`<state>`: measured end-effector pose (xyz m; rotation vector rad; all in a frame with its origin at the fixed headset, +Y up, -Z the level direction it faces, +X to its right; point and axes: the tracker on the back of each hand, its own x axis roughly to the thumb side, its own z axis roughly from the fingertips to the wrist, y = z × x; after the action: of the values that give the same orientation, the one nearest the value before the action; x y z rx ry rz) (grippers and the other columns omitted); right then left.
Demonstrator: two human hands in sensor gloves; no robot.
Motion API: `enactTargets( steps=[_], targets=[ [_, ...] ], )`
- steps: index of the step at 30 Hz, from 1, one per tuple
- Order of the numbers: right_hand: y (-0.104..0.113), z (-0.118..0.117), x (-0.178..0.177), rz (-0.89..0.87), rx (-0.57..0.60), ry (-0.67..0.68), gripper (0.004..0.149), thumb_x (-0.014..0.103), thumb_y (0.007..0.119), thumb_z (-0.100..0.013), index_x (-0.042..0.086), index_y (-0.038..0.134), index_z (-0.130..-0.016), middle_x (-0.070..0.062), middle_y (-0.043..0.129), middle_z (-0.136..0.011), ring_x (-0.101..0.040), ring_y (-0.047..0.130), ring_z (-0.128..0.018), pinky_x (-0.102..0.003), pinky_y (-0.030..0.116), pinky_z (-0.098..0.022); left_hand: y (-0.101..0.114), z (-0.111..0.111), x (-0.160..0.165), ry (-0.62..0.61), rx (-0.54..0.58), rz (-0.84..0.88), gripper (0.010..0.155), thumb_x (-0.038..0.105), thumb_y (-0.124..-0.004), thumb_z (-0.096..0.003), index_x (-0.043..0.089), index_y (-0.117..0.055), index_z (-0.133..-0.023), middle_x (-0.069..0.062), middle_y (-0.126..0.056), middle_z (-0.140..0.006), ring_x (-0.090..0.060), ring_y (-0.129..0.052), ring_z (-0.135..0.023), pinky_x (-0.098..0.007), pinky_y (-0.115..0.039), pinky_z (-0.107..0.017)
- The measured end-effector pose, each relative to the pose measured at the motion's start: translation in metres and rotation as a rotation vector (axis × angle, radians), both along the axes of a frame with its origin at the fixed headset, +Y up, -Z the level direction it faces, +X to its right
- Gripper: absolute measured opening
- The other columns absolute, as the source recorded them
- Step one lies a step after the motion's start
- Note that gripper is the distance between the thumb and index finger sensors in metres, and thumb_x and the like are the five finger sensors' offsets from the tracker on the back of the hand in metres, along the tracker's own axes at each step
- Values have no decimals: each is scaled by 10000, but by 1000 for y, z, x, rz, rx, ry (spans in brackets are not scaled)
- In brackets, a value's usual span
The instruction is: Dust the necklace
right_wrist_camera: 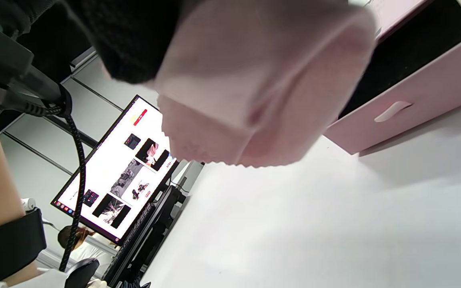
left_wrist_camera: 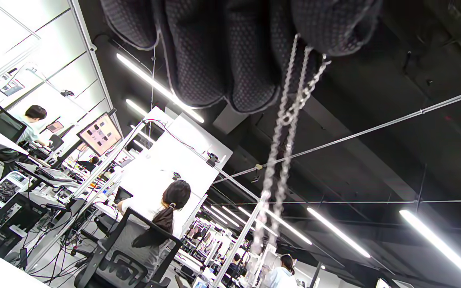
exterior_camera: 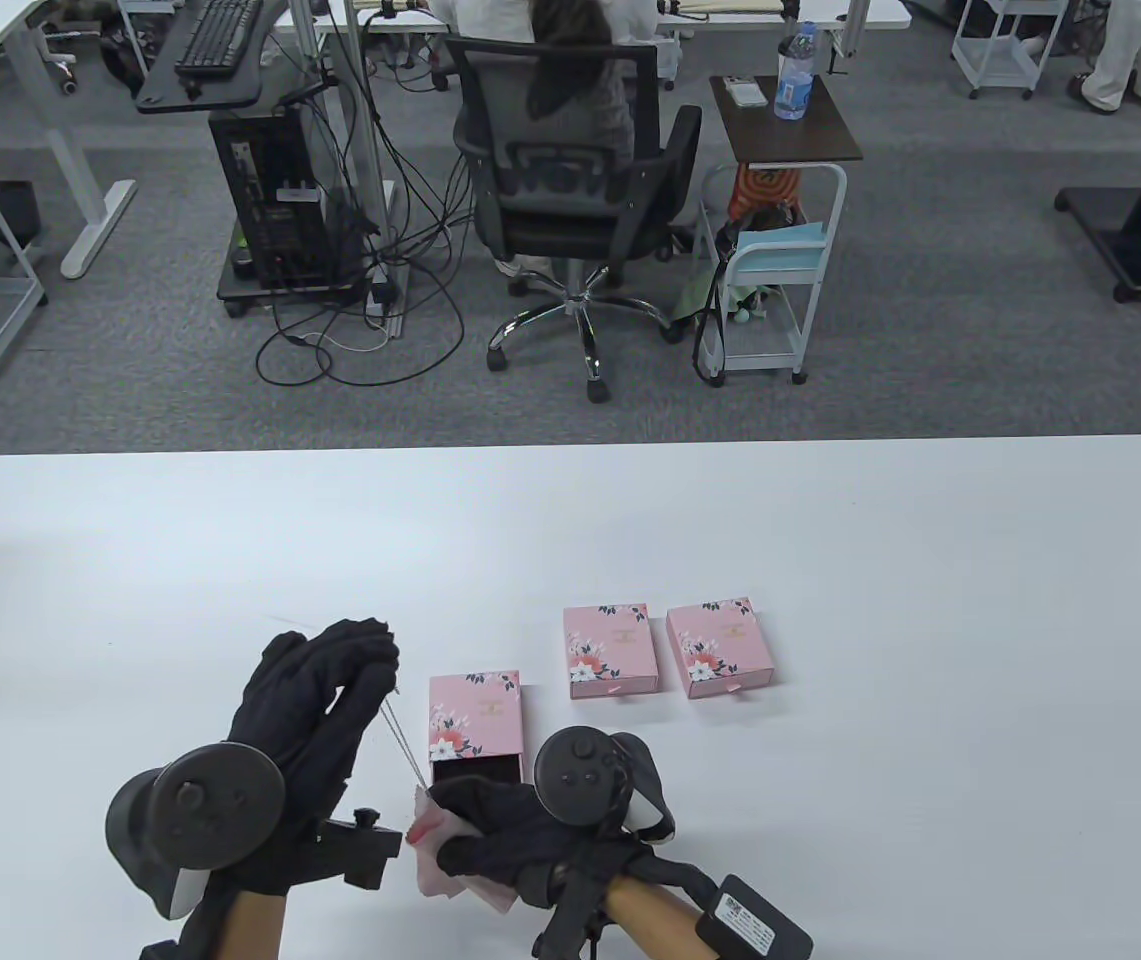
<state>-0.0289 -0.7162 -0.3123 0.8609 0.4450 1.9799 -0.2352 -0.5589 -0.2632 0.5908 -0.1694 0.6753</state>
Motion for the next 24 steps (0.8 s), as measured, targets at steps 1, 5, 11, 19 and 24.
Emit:
enactTargets(
  steps=[1,5,11,19,24],
  targets=[
    [-1,0,0,0,-3,-1,503,319,728,-530,151,595,-985,-61,882,-763,-263,938,-640,-412,739,-565,0,1,-1,0,3,1,385,454,-707,-507,310,-872,-825,39,-962,-922,-266,-946,-890,-536,-585,-786],
    [-2,1,-1,0,6,-16,466,331,703,-531,136,656,-952,-67,927,-699,-260,971,-572,-407,765,-520,1,2,0,-7,10,4,385,454,-708,-507,310,-873,-824,36,-964,-920,-267,-946,-889,-537,-583,-786],
    [-2,2,-1,34,39,-7,520,310,788,-499,148,632,-967,-63,910,-750,-265,962,-624,-409,759,-551,0,3,5,-12,19,-13,386,455,-707,-506,310,-873,-824,37,-965,-920,-266,-947,-888,-535,-585,-786],
    [-5,3,-4,69,42,12,535,314,793,-497,156,615,-976,-57,899,-760,-256,956,-635,-404,757,-557,3,8,6,-24,39,-3,386,455,-706,-507,311,-871,-824,39,-964,-919,-267,-947,-888,-535,-585,-786],
    [-9,0,-4,157,7,27,543,320,797,-496,146,618,-979,-63,904,-758,-264,959,-631,-410,759,-552,5,11,6,-27,53,-2,386,455,-706,-507,310,-872,-825,38,-964,-920,-267,-946,-889,-536,-587,-784]
  ],
)
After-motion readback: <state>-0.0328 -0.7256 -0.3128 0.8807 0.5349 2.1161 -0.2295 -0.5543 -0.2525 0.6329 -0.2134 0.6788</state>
